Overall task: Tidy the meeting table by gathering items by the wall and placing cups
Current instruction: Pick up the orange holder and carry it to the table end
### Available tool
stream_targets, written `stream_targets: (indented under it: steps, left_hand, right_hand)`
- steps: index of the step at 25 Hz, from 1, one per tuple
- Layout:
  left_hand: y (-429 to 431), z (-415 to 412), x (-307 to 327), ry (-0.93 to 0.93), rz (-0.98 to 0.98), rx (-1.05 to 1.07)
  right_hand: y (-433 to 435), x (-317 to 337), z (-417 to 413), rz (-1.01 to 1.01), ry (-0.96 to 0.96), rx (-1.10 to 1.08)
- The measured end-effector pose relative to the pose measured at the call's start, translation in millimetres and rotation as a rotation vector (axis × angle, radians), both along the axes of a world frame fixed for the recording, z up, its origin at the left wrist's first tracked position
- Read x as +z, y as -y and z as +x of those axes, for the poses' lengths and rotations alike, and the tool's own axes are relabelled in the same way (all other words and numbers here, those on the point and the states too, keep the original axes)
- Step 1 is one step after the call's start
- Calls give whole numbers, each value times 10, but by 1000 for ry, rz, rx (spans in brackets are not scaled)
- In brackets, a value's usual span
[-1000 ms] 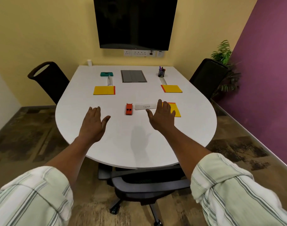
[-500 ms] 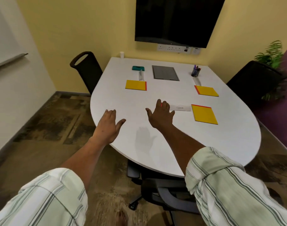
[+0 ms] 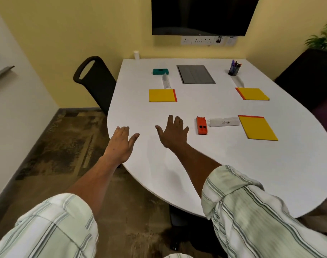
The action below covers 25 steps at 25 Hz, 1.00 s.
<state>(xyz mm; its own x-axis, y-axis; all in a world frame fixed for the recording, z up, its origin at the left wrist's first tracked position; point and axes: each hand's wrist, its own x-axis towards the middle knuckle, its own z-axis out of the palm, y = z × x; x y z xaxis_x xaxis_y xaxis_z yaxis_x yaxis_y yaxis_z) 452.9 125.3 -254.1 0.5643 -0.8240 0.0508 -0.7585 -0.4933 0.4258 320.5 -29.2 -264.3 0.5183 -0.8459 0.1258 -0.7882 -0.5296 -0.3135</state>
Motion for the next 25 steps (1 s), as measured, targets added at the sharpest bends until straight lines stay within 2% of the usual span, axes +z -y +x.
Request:
stream_targets:
  steps: [7, 15, 21, 25]
  left_hand:
    - [591, 769, -169, -100, 29, -162]
    - [1300, 1604, -252, -128, 115, -422]
    - [1726, 1537, -386, -235, 132, -544]
    - [2111, 1447, -534, -291, 193, -597]
  right_hand:
    - [244, -304, 374, 51, -42, -178]
    - [380, -368, 643, 109, -13, -523]
    - [394, -451, 523, 143, -54, -693]
    - [738, -588, 425, 188, -42, -757]
